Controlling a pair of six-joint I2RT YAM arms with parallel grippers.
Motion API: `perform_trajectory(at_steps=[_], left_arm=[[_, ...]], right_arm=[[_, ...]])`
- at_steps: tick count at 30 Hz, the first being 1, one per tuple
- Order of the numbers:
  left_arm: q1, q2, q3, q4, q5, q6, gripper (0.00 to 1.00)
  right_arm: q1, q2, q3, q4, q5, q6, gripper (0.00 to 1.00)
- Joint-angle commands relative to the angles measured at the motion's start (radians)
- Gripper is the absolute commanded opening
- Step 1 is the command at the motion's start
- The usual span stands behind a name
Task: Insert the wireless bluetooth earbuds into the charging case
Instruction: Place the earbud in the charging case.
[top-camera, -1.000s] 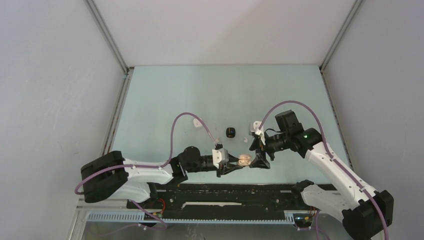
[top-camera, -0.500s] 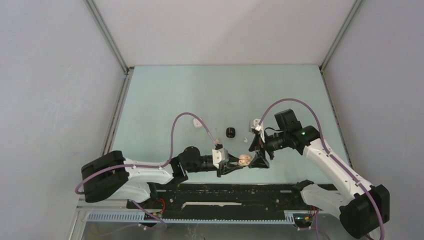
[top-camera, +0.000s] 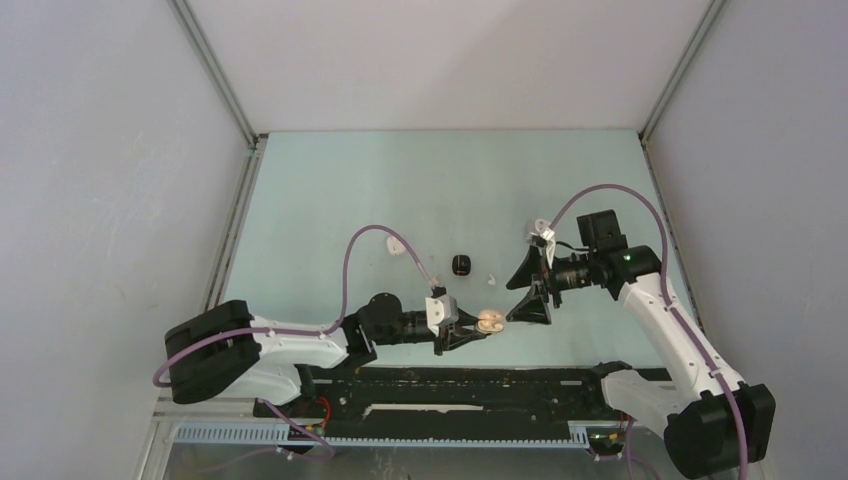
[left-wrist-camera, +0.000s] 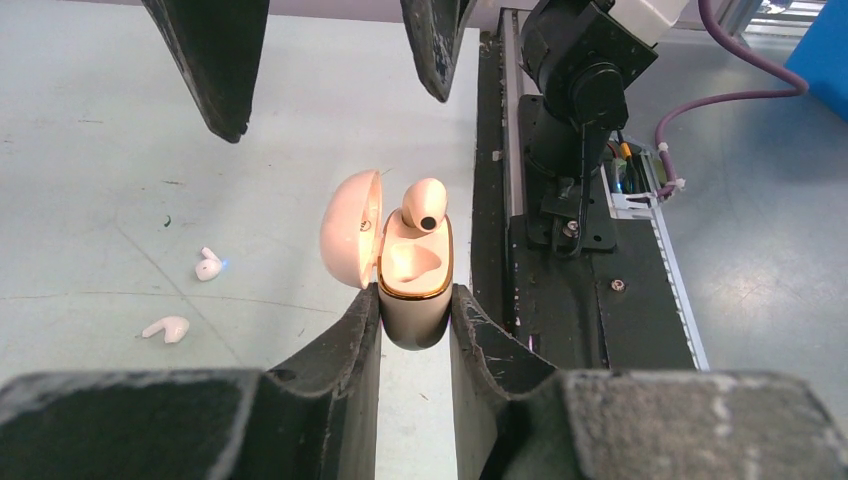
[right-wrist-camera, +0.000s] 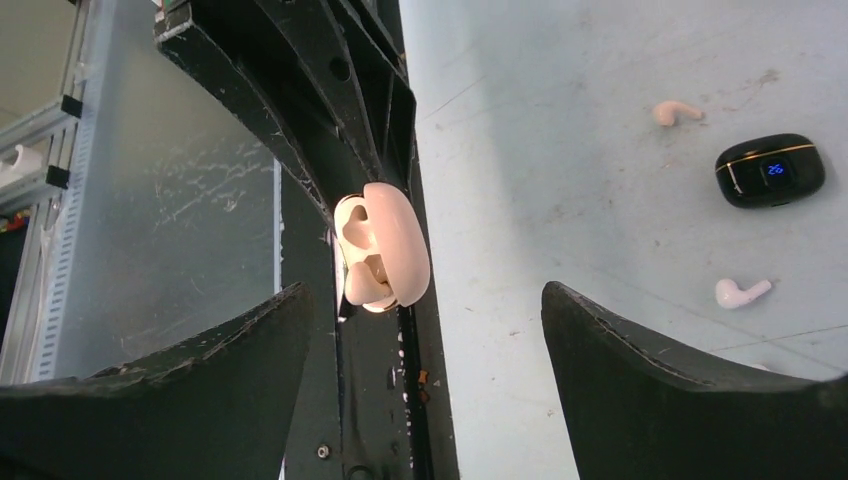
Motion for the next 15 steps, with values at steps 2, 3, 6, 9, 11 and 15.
perform_trajectory(at_steps=[2,3,6,9,11,15], left_arm=[[0.003,-0.002,0.026,0.055,-0.005,-0.018,0.00],[0.003,-0.002,0.025,0.056,-0.003,-0.019,0.00],[0.003,-0.004,0.027,0.056,-0.003,-0.021,0.00],[0.003,-0.004,0.029,0.056,0.000,-0.024,0.00],[0.003,-0.007,0.030,0.056,0.002,-0.026,0.00],[0.003,-0.010,0.028,0.056,0.004,-0.032,0.00]], right_arm=[[-0.035,-0.008,0.042,-0.081,-0.062,-0.109,0.86],[-0.034,-0.005,0.042,-0.095,-0.052,-0.125,0.86],[-0.029,0.011,0.042,-0.124,-0.030,-0.156,0.99],[-0.018,0.025,0.043,-0.139,-0.007,-0.176,1.00],[-0.010,0.034,0.042,-0.135,0.006,-0.173,1.00],[0.024,0.060,0.042,-0.112,0.040,-0.158,1.00]])
